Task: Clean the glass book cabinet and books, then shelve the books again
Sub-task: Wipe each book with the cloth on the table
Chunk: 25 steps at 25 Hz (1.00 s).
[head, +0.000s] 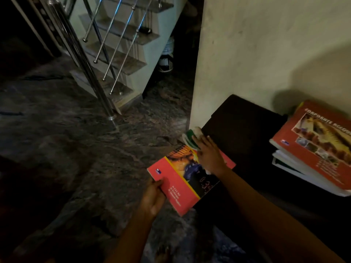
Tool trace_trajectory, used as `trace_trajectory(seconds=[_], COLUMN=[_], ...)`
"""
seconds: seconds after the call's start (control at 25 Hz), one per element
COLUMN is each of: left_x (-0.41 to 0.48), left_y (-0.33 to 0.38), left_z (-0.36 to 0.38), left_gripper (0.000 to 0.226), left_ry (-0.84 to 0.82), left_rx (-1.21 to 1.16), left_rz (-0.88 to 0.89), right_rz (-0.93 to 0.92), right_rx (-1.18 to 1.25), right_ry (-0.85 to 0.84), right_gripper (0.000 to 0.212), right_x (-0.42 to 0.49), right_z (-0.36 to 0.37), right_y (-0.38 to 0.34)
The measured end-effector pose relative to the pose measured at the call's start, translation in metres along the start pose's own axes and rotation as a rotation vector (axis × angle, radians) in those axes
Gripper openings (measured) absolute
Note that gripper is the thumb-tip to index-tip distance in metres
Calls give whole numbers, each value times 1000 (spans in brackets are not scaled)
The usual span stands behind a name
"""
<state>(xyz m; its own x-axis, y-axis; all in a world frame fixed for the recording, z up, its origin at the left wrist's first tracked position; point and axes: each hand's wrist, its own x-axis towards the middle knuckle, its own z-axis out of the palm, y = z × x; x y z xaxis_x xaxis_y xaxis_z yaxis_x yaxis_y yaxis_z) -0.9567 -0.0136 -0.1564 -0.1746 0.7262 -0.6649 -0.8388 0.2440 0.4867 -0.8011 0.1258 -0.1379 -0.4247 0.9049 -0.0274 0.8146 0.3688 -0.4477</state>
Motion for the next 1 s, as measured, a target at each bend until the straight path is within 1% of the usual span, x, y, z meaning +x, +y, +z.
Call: trace_trajectory(seconds=[0.08,0.2,0.24,0.36,0.44,0.48,0.56,0.6,0.64,0.68,0.72,0.76,0.8,0.84,0.88,0.92,1.0], left_x=[-1,1,-2,-3,-2,-2,-3,-3,-2,-1,1,3,5,7,7,8,8], left_y=[6,16,18,22,23,23,24,24,26,30,33,36,38,38,38,37,34], left_z=[-5,-12,-11,-11,-15,-16,-17,-18,-17,-15,-12,-11,-10,-9,-9,-10,-11], left_gripper=[21,43,49,68,73,75,80,81,79,76,72,69,66,64,61,59,56], left_ry=[-27,-54,-73,-145,-169,-180,-188,-192,-202,-216,-230,-238,-239,-235,-238,-242,-238], left_rx=[15,12,-11,-86,-135,-158,-160,-134,-94,-50,-14,17,38,51,59,61,54], left_rz=[-65,-138,-153,-214,-225,-222,-220,-222,-227,-235,-246,-250,-245,-235,-227,-224,-234], right_rz=[6,29,20,-105,-228,-245,-281,-296,-260,-189,-81,45,200,302,353,359,373], right_rx=[-127,-97,-74,-37,-66,-49,63,139,258,319,320,233,153,113,56,17,-15], right_ry=[11,114,103,175,219,172,86,97,135,222,311,388,409,377,333,281,253], right_gripper=[59,51,49,49,47,47,47,44,40,37,35,36,42,46,50,54,57], right_x=[2,-6,-14,-43,-62,-70,-82,-85,-87,-86,-82,-75,-69,-65,-65,-66,-73], right_z=[20,34,38,57,67,70,70,66,52,34,19,10,1,0,3,10,36], right_y=[2,-14,-27,-79,-101,-106,-108,-105,-103,-98,-83,-55,-28,-3,7,9,-2])
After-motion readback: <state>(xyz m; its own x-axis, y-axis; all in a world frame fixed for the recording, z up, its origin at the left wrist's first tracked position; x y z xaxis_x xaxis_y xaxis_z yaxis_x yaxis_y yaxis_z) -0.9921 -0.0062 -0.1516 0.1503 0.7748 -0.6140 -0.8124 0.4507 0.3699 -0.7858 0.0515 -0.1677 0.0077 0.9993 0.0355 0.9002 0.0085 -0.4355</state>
